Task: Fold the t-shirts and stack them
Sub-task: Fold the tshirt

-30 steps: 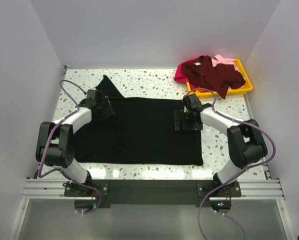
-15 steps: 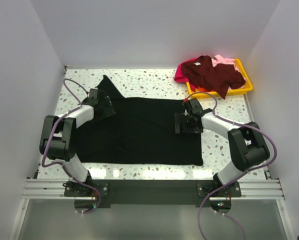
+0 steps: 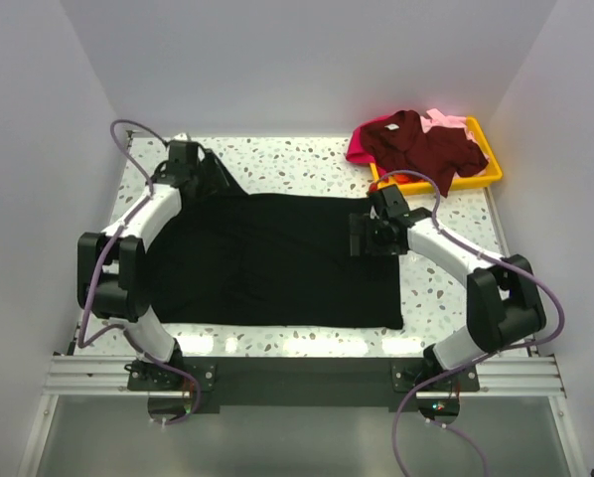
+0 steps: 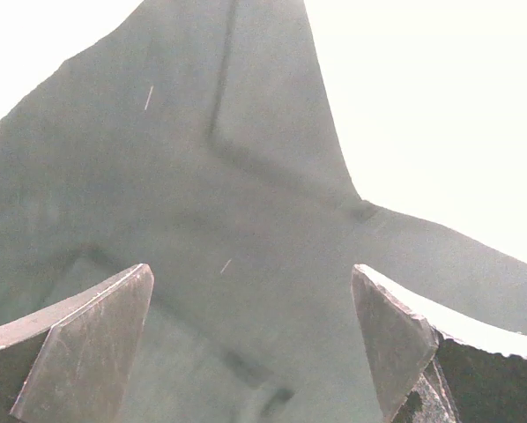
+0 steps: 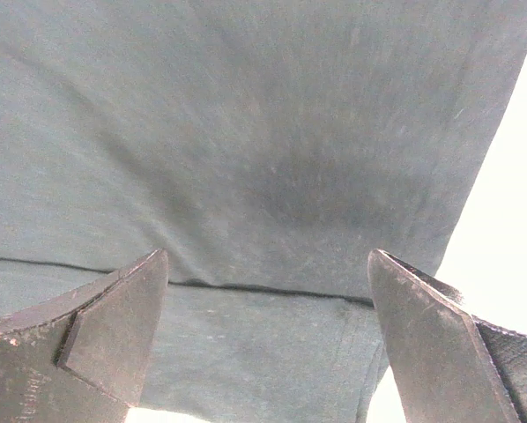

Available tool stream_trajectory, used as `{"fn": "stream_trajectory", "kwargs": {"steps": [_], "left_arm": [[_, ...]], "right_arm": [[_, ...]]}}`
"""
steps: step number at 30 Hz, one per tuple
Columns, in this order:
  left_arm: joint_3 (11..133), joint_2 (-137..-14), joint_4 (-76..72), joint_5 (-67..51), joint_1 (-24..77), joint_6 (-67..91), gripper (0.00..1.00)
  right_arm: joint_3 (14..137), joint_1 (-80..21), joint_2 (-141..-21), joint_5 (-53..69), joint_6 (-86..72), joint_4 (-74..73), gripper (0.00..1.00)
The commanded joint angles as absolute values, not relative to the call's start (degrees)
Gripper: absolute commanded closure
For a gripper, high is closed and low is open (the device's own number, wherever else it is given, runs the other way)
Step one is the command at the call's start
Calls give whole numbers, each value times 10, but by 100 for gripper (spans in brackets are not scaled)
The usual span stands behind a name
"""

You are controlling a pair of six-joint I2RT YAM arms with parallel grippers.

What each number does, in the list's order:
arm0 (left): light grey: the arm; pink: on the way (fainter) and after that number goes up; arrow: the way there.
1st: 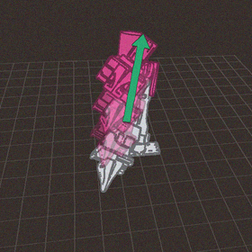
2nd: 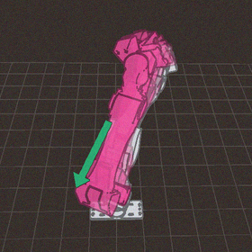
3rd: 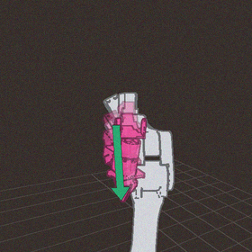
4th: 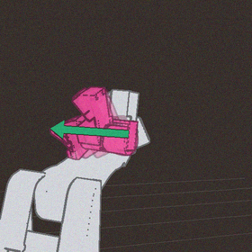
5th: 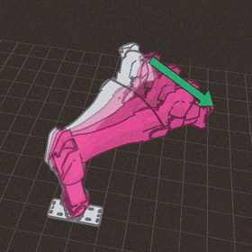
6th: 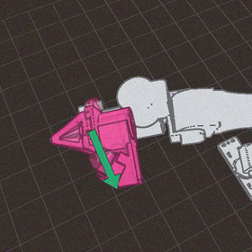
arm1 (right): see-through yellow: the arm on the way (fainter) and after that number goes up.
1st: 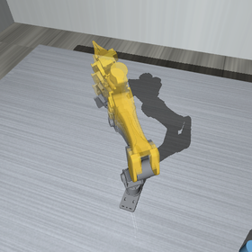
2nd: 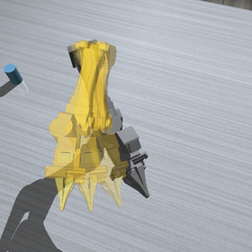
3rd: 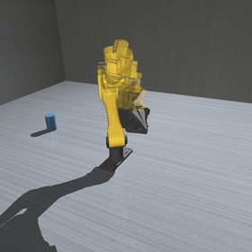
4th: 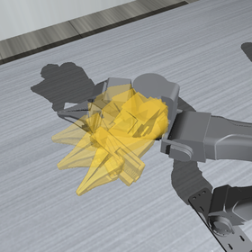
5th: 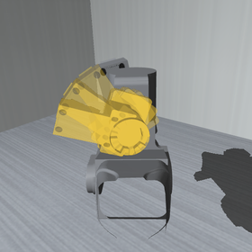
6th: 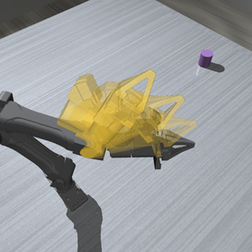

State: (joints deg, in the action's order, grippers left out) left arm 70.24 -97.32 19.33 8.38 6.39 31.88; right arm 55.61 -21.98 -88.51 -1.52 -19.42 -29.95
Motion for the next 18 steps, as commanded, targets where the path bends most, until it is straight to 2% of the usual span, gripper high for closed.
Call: {"fn": "stream_trajectory", "kwargs": {"steps": [1, 9, 18], "left_arm": [[774, -1005, 194, 81, 60, 305, 0], [882, -1139, 178, 67, 61, 290, 13], [905, -1190, 169, 95, 59, 304, 16]], "right_arm": [[597, -215, -838, -27, -192, -320, 2], [592, -213, -787, -34, -192, -332, 1], [569, -201, -783, -42, -184, -334, 1]]}}
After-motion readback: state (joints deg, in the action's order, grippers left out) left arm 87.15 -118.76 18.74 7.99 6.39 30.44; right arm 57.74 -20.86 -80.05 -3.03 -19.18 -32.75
